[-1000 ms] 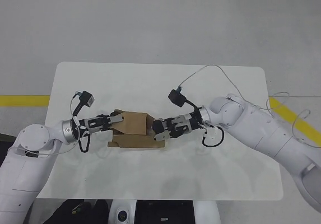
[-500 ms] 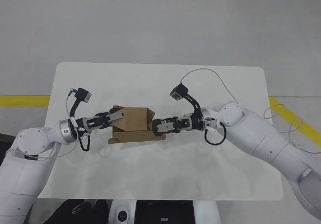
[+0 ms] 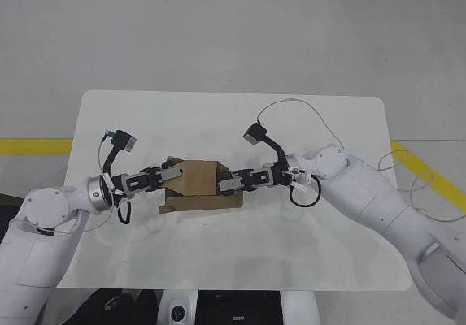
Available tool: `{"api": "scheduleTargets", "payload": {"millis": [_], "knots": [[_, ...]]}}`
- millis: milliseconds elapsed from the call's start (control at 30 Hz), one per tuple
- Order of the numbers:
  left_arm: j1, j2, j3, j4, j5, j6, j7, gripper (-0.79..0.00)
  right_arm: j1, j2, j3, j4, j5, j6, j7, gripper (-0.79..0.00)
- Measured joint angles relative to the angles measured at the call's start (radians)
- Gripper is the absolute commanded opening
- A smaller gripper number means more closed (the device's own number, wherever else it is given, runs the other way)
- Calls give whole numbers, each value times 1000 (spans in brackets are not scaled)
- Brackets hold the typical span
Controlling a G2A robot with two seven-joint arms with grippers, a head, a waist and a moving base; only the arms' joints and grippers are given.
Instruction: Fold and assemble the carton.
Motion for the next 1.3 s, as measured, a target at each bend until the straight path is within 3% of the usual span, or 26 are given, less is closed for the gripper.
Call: {"api": "scheduleTargets", "payload": {"millis": [633,933,1033,1100,1133,1200,1267,1300], "knots": [[-3,-3,10,3,-1,2,0,-785,-49,-73,69,34,21,22,23,-446],[-5,-5,18,2,-8,3,-1,-785,-56,-105,95,57,-1,31,31,-579],[-5,-5,18,2,-11,4,-2,-785,-58,-113,103,64,-8,36,36,-671],[-5,-5,18,2,-12,4,-4,-785,-59,-118,108,68,-12,39,39,-782],[-5,-5,18,2,-13,4,-6,-776,-60,-120,112,70,-15,41,41,-785],[-4,-5,19,1,-14,5,-9,-686,-62,-124,118,74,-18,43,43,-785],[-3,-5,19,0,-18,6,-12,-434,-64,-127,125,78,-23,47,47,-785],[-3,-5,19,0,-20,6,-13,-123,-65,-128,128,80,-26,49,49,-785]]}}
